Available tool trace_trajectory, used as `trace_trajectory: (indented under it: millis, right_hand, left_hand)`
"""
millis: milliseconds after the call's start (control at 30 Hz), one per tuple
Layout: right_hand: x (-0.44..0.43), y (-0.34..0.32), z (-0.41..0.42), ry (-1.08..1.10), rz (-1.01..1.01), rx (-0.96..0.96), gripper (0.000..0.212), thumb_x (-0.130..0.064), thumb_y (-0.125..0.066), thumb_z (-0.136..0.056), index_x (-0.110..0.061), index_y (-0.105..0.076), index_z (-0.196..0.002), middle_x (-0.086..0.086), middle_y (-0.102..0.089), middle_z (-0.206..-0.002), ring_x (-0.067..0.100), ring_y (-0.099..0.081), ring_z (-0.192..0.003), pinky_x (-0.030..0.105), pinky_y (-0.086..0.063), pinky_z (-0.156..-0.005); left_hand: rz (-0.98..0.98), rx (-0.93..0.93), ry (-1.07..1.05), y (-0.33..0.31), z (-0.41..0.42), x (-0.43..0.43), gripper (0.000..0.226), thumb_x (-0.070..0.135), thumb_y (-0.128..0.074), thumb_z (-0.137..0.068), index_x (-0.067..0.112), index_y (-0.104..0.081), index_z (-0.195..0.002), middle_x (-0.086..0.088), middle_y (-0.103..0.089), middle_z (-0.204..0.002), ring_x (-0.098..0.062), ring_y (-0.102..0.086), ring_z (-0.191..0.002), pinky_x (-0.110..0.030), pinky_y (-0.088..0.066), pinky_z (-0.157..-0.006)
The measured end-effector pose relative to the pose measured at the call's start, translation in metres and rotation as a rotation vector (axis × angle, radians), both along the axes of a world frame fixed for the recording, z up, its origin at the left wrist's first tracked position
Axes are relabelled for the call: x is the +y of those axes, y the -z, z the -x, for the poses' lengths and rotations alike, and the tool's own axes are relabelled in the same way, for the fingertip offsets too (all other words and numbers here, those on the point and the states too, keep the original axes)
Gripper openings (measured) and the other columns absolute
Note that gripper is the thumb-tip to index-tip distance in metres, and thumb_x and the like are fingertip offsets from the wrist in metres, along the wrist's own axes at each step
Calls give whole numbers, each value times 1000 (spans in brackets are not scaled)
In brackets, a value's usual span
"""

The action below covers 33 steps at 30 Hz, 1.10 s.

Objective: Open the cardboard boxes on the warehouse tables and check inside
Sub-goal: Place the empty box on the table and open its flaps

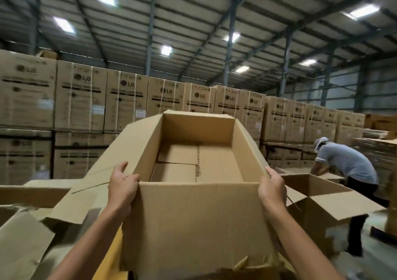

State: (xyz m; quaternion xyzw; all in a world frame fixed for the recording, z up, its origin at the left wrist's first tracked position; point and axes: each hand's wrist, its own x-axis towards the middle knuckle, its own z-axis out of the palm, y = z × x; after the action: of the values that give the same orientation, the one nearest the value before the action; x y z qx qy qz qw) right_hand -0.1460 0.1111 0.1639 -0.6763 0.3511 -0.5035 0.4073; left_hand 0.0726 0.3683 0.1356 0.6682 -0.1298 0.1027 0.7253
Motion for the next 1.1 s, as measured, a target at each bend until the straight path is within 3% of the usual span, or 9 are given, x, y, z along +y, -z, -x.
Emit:
trace_trajectory:
  millis: [100,233,367,500,633,767,900,1033,1100]
  right_hand:
    - [-38,15,-55,-76,-1,193,35,-21,-45,-102,-28,-58,-133,5,-63,-128,29,-61,-107,51,-51,-94]
    - [-73,84,-107,-179,9,447,19,-26,-54,-96,-29,-64,-111,0,-70,-112,21,-62,-93,43,-55,-85]
    - [-88,120,-115,-181,-18,550,33,-32,-54,-97,-34,-60,-130,4,-69,-122,28,-61,-102,33,-45,-78]
    - [-110,132,-118,-197,10,659,38,-10,-46,-95,-23,-67,-124,7,-64,-132,30,-57,-121,36,-48,-96]
    - [-121,140,-111,-240,30,751,42,-4,-41,-93,-22,-72,-113,8,-65,-129,30,-58,-121,34,-47,-96]
    - [-132,155,-110,-288,101,970,33,-10,-39,-91,-13,-69,-104,10,-68,-116,33,-62,-107,36,-52,-91]
    - [-121,181,-97,-372,214,1278,37,-8,-36,-95,-6,-64,-119,14,-63,-125,32,-60,-109,33,-47,-82]
    - [-114,185,-82,-420,196,1275,40,-17,-35,-98,-8,-61,-127,16,-60,-132,34,-57,-118,37,-49,-92]
    - [-115,182,-75,-420,175,1245,40,-19,-36,-98,-7,-60,-128,15,-61,-129,35,-58,-114,38,-51,-93]
  left_hand:
    - [-124,48,2,25,-32,-14,58,7,-56,-92,21,-42,-147,-10,-49,-144,-26,-51,-121,-46,-46,-103]
    - [-397,68,-7,65,-53,-24,54,7,-52,-95,15,-44,-148,-7,-48,-150,-27,-45,-136,-42,-36,-110]
    - [-583,3,-17,81,-54,-36,52,12,-51,-95,20,-47,-146,-3,-54,-145,-25,-52,-130,-37,-40,-105]
    - [-632,-3,-55,102,-42,-40,54,10,-50,-91,22,-48,-143,-8,-63,-132,-28,-57,-118,-35,-42,-97]
    - [-673,51,-39,124,-28,-39,57,8,-51,-90,23,-46,-145,-9,-67,-120,-25,-59,-108,-33,-41,-92]
    - [-754,30,-35,137,-24,-40,62,5,-53,-88,19,-44,-147,-8,-63,-132,-27,-57,-123,-31,-42,-97]
    - [-1044,32,-10,161,-7,-44,74,10,-53,-88,26,-27,-156,-4,-66,-105,-27,-63,-99,-32,-48,-77]
    - [-1234,78,9,164,5,-45,59,11,-46,-93,18,-39,-151,-10,-59,-138,-32,-52,-128,-31,-43,-99]
    - [-1269,154,72,157,7,-43,44,14,-44,-95,10,-54,-138,-13,-59,-138,-33,-53,-129,-32,-43,-103]
